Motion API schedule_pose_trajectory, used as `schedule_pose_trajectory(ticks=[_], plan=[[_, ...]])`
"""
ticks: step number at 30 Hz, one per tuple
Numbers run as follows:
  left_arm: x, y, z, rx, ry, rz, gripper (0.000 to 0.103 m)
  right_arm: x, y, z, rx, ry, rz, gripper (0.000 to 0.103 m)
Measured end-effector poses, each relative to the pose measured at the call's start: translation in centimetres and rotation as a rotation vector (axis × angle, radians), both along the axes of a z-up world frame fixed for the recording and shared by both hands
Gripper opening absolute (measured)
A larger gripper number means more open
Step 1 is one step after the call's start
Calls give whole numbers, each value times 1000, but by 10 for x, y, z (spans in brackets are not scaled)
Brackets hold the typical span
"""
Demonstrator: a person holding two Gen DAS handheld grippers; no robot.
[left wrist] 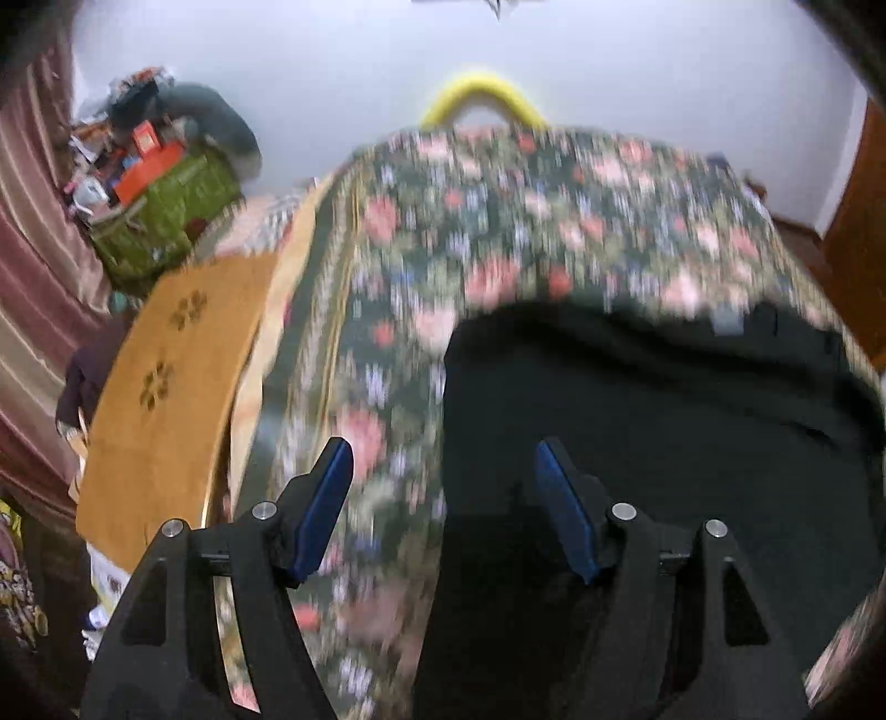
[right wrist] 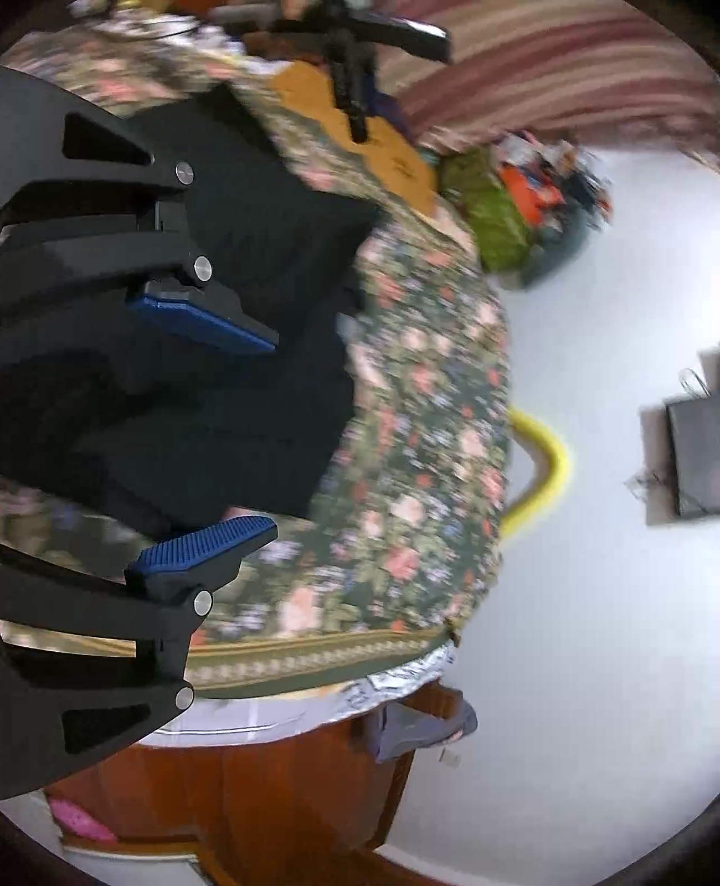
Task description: Fold small clothes
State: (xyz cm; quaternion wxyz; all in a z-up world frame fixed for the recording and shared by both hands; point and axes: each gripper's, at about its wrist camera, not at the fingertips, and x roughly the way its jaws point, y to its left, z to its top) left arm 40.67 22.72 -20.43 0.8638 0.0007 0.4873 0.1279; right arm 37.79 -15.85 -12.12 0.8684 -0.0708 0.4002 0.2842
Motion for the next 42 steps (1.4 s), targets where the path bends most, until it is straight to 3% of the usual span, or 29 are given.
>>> schedule_pose_trajectory(ticks=[5,8,11,15,18,20,22,24,27,31,35,40,42], plan=[[-41,-19,-46,-12,105,-72,68,-35,4,-35,38,149,115,58],[-52,-33,-56,44,80,-85,69,-37,21,-58,14,198,145,60],[-52,-39,-58,64,83,-79,70,-17,34,-60,21,182,154,63],[-51,-39,-61,73,80,-109,70,46,56,-69,-69,231,82,62],[-55,-43,-63,108,58,-118,70,95,63,-58,-145,178,-8,60],[-58,-47,-64,136,39,-119,70,112,60,-38,-168,86,-109,60],[-58,-48,-65,153,32,-130,70,112,44,-11,-110,-7,-197,63],[-58,-47,-64,146,32,-133,70,103,30,6,-24,-24,-208,63],[-58,-37,-60,78,38,-110,70,75,8,18,30,17,-174,65],[-68,-20,-58,-80,56,-51,70,23,-7,9,-30,48,-81,72],[-85,-10,-58,-193,73,-21,70,-25,-21,-20,-37,117,-47,73],[-100,-6,-62,-339,90,2,69,-60,-32,-66,25,234,-54,73],[-101,-9,-63,-363,83,4,57,-68,-33,-80,90,273,-68,73]])
